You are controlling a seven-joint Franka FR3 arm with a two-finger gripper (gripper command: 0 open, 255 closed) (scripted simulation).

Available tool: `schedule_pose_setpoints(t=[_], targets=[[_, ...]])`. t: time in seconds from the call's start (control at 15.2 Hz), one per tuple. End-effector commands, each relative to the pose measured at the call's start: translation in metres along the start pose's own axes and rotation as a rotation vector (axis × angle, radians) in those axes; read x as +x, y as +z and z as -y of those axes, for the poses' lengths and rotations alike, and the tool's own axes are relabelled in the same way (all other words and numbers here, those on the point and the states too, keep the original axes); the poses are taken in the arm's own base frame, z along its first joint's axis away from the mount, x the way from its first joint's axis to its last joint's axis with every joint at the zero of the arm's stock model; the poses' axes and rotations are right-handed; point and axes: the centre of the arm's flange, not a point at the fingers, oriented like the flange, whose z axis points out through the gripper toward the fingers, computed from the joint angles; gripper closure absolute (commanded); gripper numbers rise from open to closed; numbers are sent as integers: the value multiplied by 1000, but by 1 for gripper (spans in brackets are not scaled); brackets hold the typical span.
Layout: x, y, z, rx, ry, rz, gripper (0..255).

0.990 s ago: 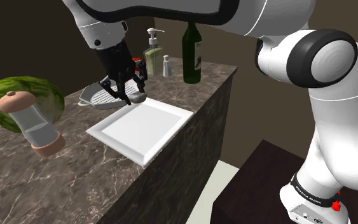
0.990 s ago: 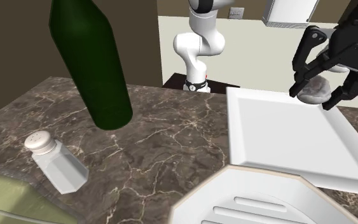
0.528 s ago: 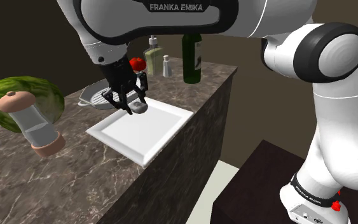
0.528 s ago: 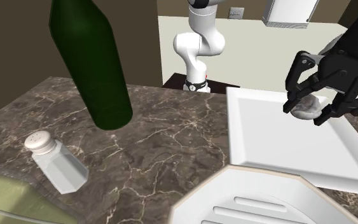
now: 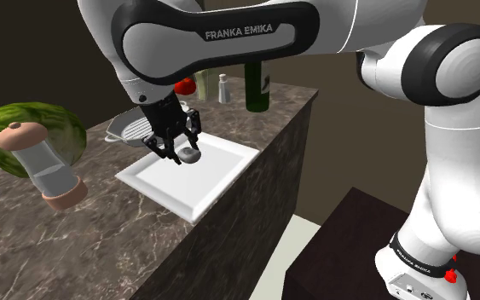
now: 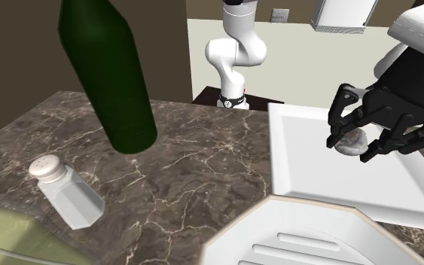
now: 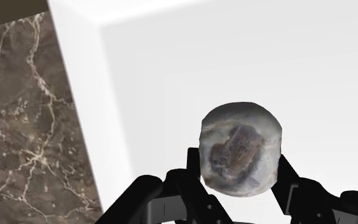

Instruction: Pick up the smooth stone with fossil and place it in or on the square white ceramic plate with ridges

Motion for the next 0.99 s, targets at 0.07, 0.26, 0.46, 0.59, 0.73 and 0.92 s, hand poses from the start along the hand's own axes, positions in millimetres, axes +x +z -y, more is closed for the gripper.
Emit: schedule_pose_setpoints(t=[0.07, 0.26, 0.46, 0.59, 0.73, 0.92], targets=[[0, 0, 0, 0, 0, 0, 255], [0, 0, 0, 0, 0, 0, 255], [0, 0, 0, 0, 0, 0, 0], [0, 0, 0, 0, 0, 0, 0], [0, -13, 0, 0, 0, 0, 0], [0, -50, 0, 0, 0, 0, 0]])
